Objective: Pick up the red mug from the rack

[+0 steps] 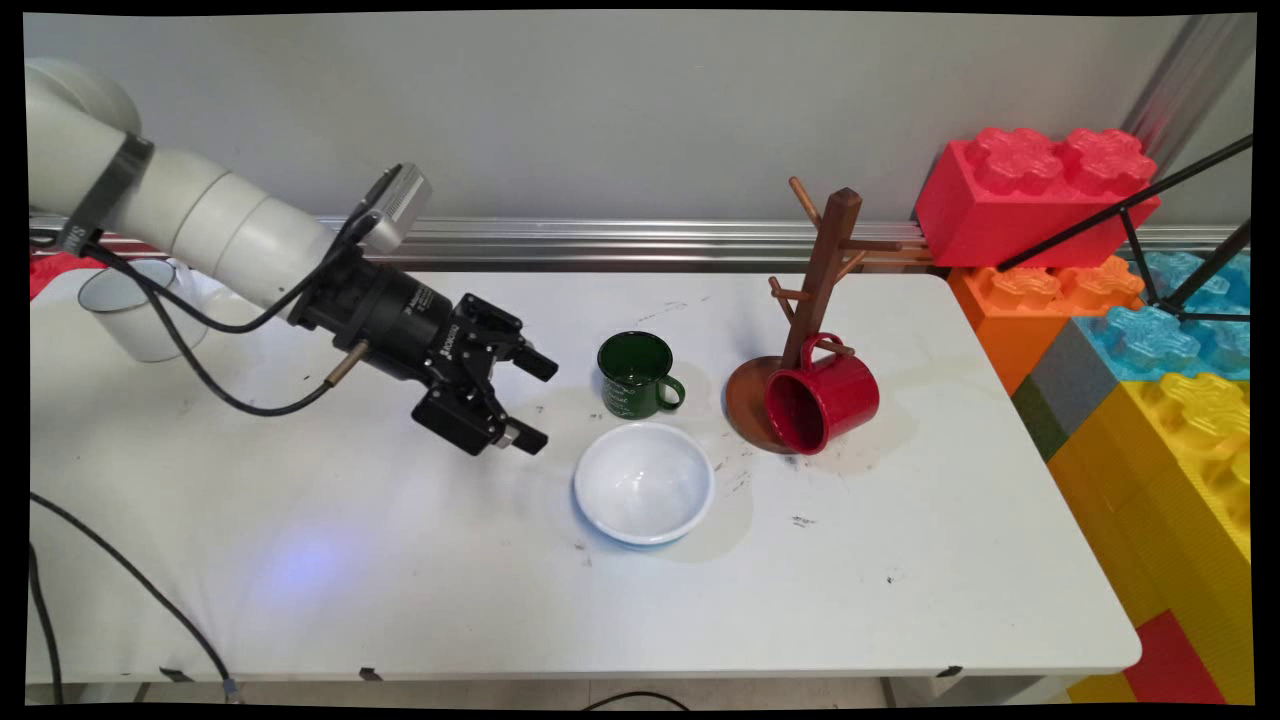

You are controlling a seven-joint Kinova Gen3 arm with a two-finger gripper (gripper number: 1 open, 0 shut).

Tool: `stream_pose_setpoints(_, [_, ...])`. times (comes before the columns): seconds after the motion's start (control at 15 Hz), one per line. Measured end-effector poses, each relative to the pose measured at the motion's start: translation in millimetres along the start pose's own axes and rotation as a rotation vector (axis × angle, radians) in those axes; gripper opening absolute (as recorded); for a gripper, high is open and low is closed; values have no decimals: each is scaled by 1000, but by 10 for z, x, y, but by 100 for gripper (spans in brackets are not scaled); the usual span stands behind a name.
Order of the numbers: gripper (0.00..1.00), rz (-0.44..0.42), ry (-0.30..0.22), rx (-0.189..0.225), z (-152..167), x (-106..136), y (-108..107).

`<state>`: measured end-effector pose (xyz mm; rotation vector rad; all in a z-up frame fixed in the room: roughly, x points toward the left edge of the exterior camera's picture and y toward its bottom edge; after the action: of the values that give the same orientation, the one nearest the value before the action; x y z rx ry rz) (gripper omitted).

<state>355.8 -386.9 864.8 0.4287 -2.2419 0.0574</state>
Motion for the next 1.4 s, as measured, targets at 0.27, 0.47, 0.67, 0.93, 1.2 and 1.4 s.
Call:
stream_pose_setpoints(0.27, [100, 13, 16, 0, 36, 35, -42])
stream_pose_setpoints(0.47, [100, 20, 23, 0, 54, 51, -63])
stream_pose_setpoints(0.67, [100, 17, 35, 4, 87, 86, -68])
stream_pose_setpoints(0.93, [100, -30, 72, 18, 224, 203, 1])
stream_pose_setpoints(1.2, [100, -87, 106, 38, 468, 354, 179])
stream_pose_setpoints(1.4, [100, -126, 122, 62, 686, 436, 318])
